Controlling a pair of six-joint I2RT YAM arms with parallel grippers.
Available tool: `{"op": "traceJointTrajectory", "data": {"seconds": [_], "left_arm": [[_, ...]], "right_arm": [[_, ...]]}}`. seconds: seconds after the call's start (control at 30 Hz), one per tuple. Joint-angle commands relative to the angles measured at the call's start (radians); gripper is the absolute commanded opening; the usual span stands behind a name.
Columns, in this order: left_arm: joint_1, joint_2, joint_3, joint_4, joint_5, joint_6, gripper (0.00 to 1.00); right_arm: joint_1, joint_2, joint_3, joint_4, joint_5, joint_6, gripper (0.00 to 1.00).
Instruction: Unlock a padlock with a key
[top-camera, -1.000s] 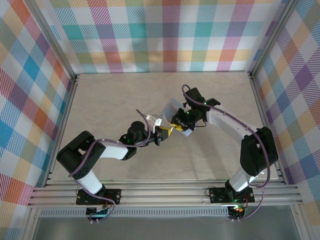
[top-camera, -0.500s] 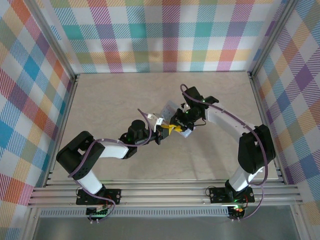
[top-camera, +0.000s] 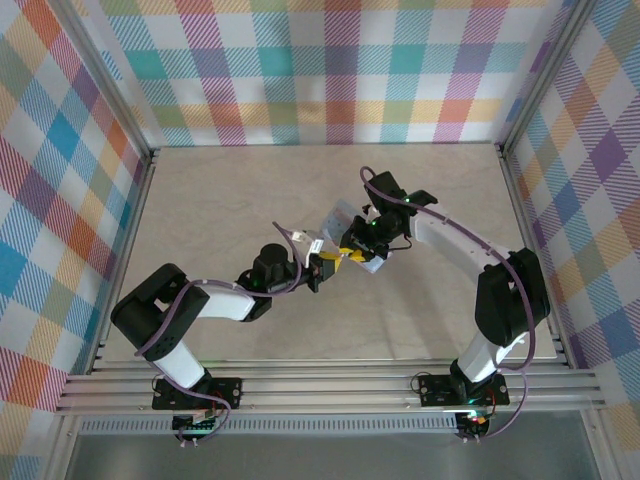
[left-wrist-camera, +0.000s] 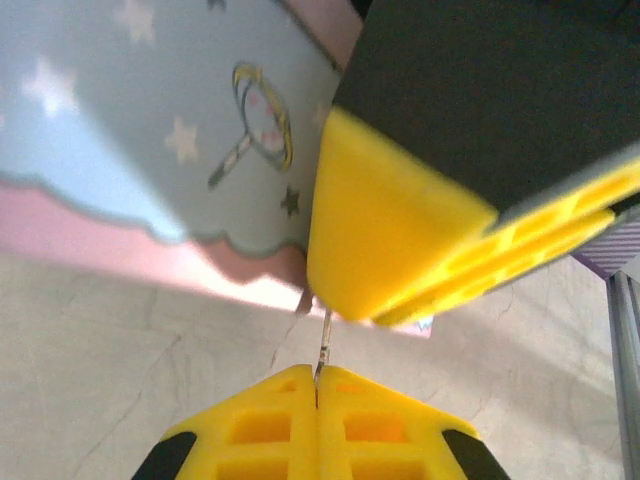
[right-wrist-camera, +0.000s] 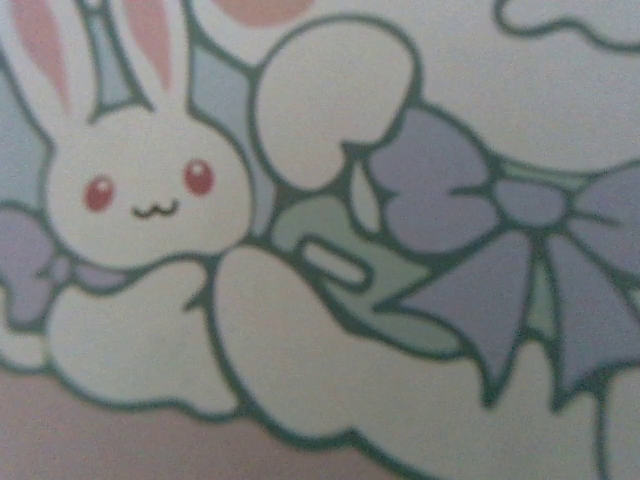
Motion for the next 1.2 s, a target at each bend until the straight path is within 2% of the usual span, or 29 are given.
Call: {"op": "traceJointTrajectory", "data": {"seconds": [0.0,0.63,1.17], "left_arm": [[-0.011,-0.039,-0.041,0.066,-0.004,-0.014,0.00],[-0.013,-0.024,-0.001,0.096,0.048,-0.052,0.00],[-0.012,0.015,0.030,0.081,0.028,-0.046,0.00]], "right_arm": [[-0.009,-0.046,0.000,0.030,0.008,0.014,0.00],[-0.009,-0.035,0.000,0.034,-0.010,0.017,0.00],[-0.009,-0.037,-0.002,0.033,-0.007,0.019,0.00]]}}
